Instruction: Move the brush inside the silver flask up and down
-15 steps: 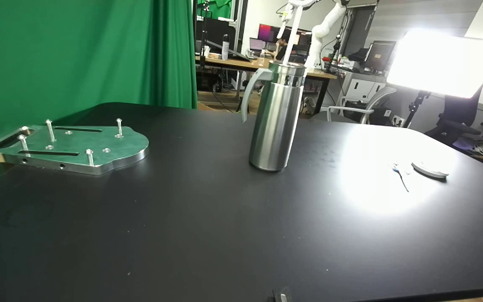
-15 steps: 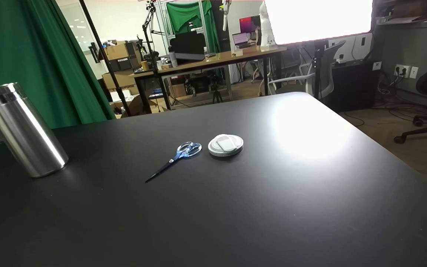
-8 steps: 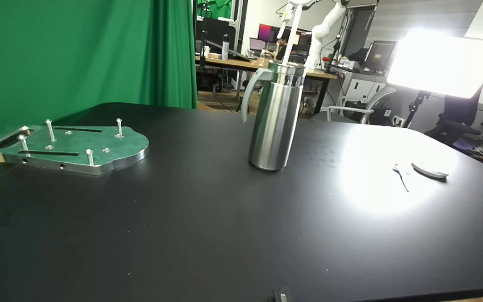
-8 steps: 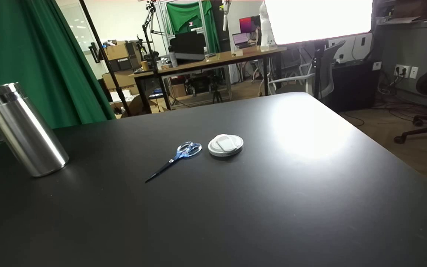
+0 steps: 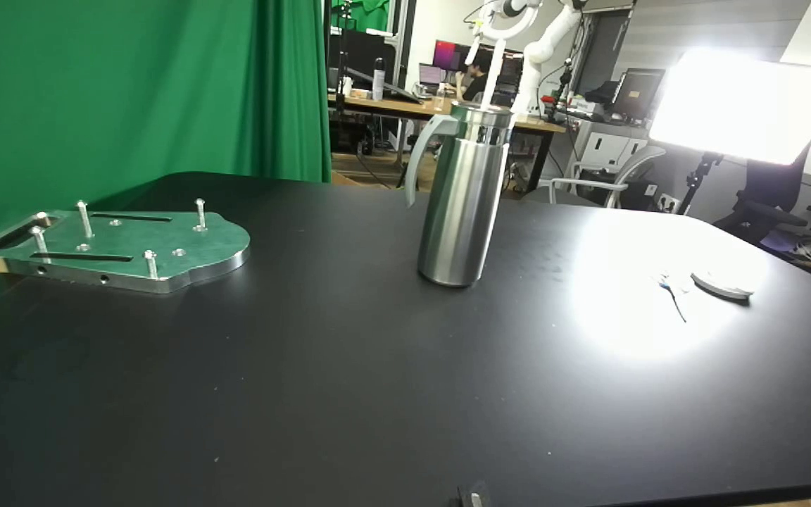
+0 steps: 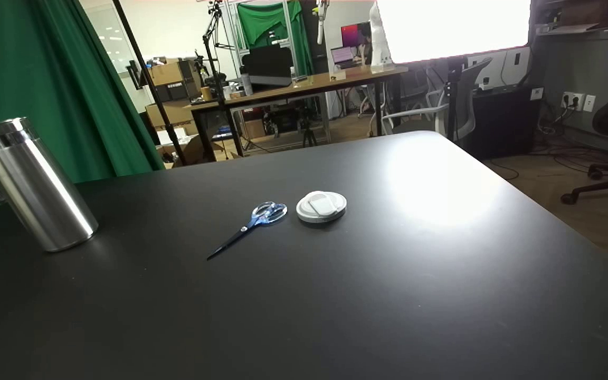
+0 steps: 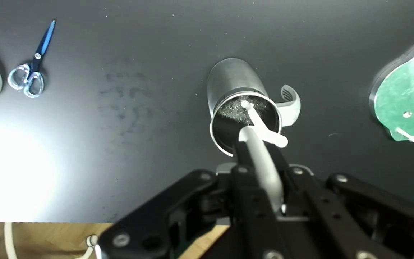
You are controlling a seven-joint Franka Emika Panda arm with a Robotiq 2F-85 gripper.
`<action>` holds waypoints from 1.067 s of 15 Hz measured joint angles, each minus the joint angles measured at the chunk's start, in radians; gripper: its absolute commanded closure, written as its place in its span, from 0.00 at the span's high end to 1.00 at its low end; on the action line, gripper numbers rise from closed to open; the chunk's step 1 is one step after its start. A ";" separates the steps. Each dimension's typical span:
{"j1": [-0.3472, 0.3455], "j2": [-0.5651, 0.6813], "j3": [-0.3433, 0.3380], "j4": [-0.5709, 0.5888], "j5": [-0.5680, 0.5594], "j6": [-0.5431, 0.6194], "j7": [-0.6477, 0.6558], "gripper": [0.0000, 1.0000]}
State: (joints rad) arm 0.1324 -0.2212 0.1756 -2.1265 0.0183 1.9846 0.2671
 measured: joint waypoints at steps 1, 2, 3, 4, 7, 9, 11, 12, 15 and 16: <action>0.000 0.007 0.000 -0.001 0.000 0.001 0.000 0.04; 0.000 0.013 0.000 -0.003 0.000 0.001 0.000 0.04; 0.000 0.019 0.000 -0.006 0.000 0.001 0.000 0.04; 0.000 0.024 0.000 -0.009 0.000 0.001 0.000 0.04; -0.001 0.040 -0.002 -0.012 0.000 0.001 0.000 0.04; -0.002 0.048 -0.004 -0.012 0.000 0.002 0.000 0.04; -0.003 0.055 -0.006 -0.013 0.000 0.003 0.000 0.04; -0.003 0.060 -0.007 -0.013 0.000 0.003 0.000 0.04; -0.002 0.073 -0.005 -0.019 0.000 0.006 0.000 0.04; -0.002 0.079 -0.003 -0.023 0.000 0.007 0.000 0.04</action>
State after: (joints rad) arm 0.1301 -0.1424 0.1722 -2.1491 0.0180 1.9913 0.2672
